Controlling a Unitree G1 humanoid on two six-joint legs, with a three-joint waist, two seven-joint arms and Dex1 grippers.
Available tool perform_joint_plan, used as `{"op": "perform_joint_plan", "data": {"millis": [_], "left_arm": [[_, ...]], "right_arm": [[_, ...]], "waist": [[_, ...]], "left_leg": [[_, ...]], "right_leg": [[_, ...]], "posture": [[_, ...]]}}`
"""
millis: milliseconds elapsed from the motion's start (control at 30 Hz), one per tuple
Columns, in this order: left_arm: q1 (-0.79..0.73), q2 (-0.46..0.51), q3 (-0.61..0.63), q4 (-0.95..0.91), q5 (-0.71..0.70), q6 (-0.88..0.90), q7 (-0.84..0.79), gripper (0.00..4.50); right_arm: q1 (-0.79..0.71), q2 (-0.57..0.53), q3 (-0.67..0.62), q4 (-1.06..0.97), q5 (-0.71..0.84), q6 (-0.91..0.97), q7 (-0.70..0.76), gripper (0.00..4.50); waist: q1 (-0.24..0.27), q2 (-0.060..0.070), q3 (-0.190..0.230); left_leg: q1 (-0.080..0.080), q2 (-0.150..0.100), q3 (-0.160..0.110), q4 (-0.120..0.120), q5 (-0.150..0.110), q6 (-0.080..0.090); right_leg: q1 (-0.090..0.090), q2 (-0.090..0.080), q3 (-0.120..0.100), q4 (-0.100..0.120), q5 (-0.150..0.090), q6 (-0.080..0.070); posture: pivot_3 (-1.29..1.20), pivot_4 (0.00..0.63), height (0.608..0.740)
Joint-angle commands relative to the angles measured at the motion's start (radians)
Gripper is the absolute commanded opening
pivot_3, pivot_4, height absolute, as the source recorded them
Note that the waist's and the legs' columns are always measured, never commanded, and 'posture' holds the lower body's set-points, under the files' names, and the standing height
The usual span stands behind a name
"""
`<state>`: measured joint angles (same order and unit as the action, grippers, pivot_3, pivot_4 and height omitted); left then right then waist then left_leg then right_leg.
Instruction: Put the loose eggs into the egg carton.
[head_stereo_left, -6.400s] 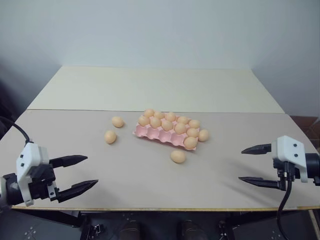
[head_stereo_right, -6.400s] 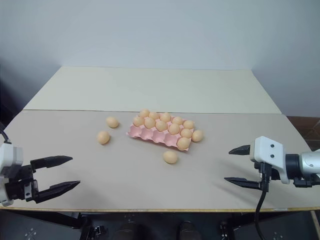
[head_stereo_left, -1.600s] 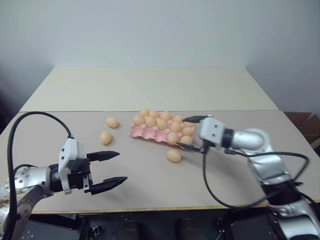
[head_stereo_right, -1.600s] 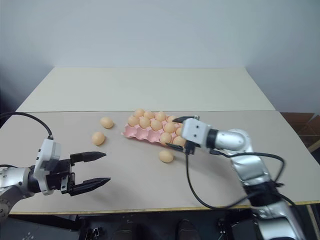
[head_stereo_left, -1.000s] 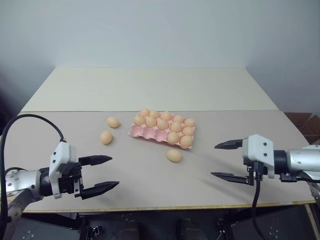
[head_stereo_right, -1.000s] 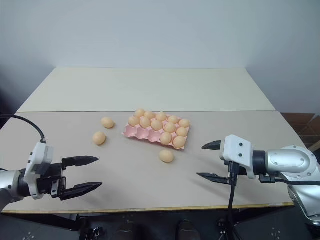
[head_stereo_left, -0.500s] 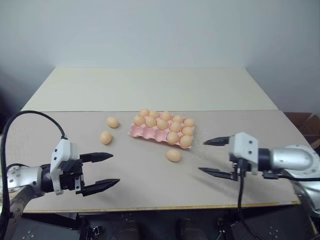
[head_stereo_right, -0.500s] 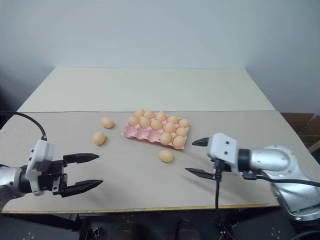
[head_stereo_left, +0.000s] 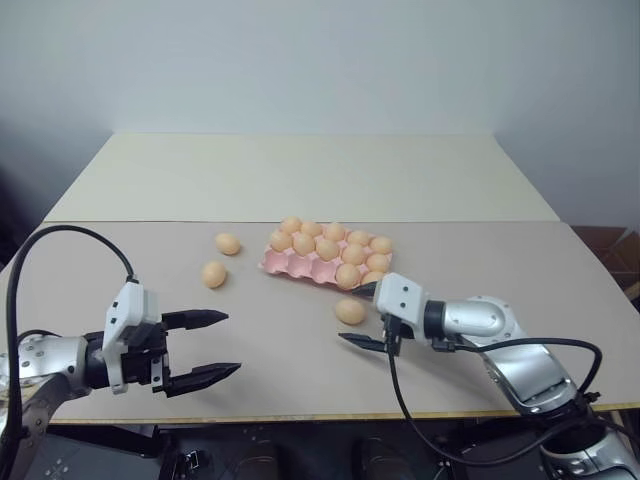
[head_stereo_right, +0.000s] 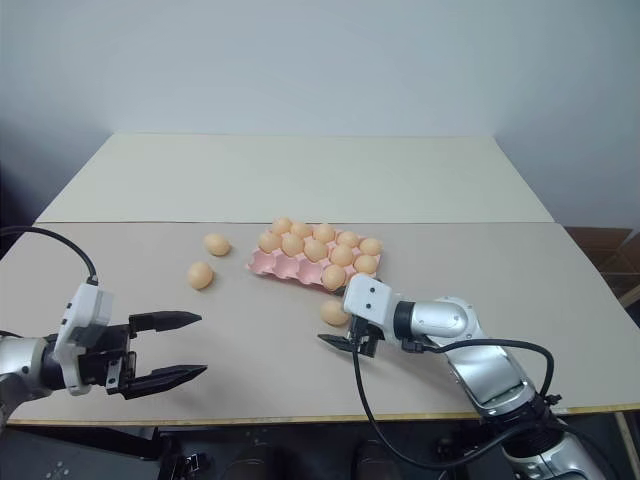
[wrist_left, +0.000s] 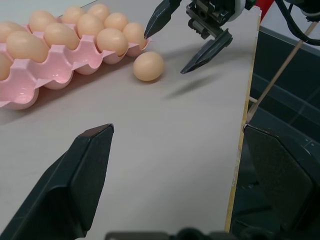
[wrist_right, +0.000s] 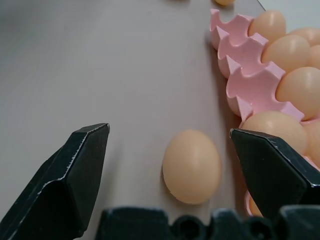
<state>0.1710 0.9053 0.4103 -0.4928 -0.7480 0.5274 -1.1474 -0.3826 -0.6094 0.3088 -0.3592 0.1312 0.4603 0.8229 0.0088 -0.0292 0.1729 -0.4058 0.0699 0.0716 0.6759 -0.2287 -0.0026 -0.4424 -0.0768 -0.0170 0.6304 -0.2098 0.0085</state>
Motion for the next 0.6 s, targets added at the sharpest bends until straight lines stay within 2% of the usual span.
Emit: {"op": "perform_joint_plan", "data": {"millis": [33,533,600], "left_arm": [[0.006,0.007,0.029,-0.031,-0.016,-0.001,0.006,4.5],[0.021,0.005,0.036,-0.049,-0.032,0.014,0.016,4.5],[0.021,0.005,0.035,-0.049,-0.032,0.013,0.019,4.5]], "right_arm": [[-0.018,0.026,0.001,0.019,-0.046,-0.031,-0.044,4.48],[-0.016,0.068,0.039,0.138,-0.128,-0.06,-0.031,4.48],[-0.013,0.071,0.037,0.14,-0.13,-0.059,-0.03,4.09]], "waist": [[0.0,0.0,0.0],[-0.002,0.0,0.0],[-0.003,0.0,0.0]], "left_leg": [[0.0,0.0,0.0,0.0,0.0,0.0],[0.0,0.0,0.0,0.0,0.0,0.0],[0.0,0.0,0.0,0.0,0.0,0.0]], "right_leg": [[0.0,0.0,0.0,0.0,0.0,0.0],[0.0,0.0,0.0,0.0,0.0,0.0],[0.0,0.0,0.0,0.0,0.0,0.0]], "posture": [[0.0,0.15,0.74],[0.0,0.15,0.74],[0.0,0.15,0.74]]}}
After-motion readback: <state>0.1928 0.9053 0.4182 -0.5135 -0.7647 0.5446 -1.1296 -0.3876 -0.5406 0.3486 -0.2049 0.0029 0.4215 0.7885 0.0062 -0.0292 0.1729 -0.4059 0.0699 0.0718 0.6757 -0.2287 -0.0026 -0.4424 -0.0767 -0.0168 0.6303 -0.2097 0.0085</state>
